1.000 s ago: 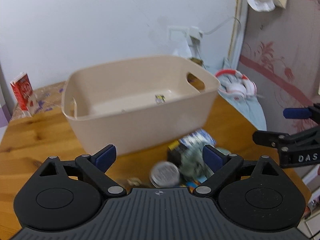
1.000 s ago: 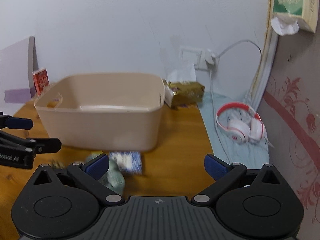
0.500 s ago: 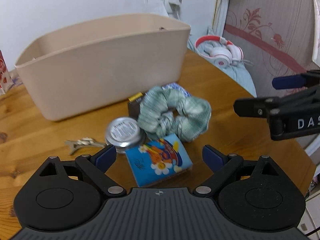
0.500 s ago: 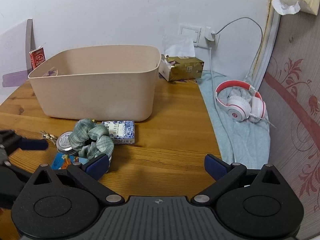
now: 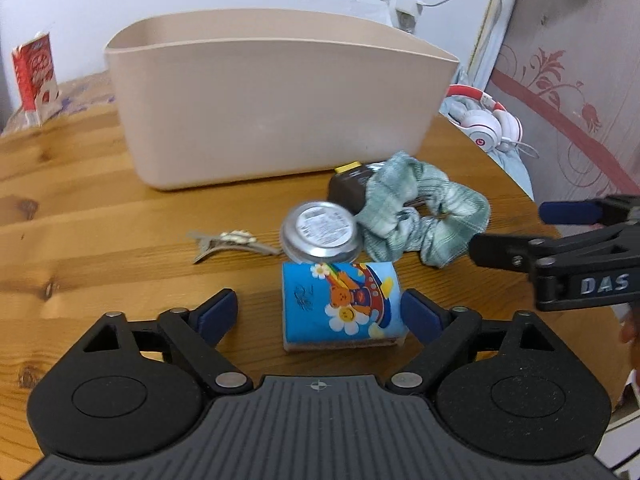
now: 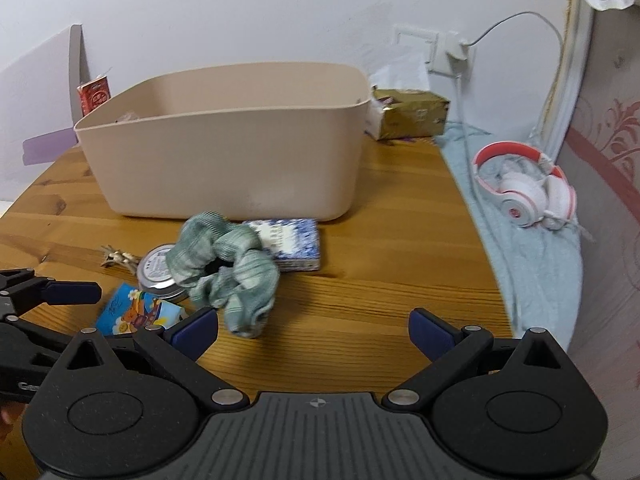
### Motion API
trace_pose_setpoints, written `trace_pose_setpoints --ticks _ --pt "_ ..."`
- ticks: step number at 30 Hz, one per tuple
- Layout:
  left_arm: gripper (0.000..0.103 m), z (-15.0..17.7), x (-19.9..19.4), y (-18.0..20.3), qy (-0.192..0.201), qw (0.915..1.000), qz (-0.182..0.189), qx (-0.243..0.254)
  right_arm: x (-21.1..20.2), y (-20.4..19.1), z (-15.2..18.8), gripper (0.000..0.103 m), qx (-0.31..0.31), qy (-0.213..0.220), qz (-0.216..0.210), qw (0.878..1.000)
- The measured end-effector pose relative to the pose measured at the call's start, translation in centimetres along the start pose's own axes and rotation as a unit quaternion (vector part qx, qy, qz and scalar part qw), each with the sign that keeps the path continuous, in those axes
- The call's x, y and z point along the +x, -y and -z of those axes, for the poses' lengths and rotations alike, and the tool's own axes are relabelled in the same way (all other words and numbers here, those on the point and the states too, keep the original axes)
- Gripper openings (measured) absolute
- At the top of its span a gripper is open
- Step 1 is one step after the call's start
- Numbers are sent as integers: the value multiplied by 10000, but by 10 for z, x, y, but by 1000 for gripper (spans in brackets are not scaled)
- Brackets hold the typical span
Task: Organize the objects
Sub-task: 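Grasp the blue tissue pack with the left tool while the right tool grasps the scrunchie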
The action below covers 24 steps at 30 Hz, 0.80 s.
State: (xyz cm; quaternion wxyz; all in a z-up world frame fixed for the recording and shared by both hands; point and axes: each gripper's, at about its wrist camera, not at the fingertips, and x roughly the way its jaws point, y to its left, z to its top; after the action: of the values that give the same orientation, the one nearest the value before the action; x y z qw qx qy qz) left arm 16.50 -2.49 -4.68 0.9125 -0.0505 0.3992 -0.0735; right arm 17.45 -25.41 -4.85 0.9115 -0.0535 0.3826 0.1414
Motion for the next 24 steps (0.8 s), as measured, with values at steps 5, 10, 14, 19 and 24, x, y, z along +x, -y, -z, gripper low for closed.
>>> trace_pose_setpoints --ticks 5,10,14,19,24 --pt "71 -2 -2 -13 8 9998 151 -95 14 -9 -2 103 157 11 -121 9998" --pt "59 -4 -3 -17 39 9998 206 -4 20 -14 -4 76 201 52 -138 9997" --pt "39 -7 -9 -21 110 9998 150 -32 22 -15 -3 20 191 -18 -324 9993" --pt "6 -8 -14 -25 24 9999 118 99 11 -22 -1 11 -16 123 -317 9994" --pt "8 -5 -18 -21 120 9997 40 215 2 -25 0 11 -33 157 -256 9995"
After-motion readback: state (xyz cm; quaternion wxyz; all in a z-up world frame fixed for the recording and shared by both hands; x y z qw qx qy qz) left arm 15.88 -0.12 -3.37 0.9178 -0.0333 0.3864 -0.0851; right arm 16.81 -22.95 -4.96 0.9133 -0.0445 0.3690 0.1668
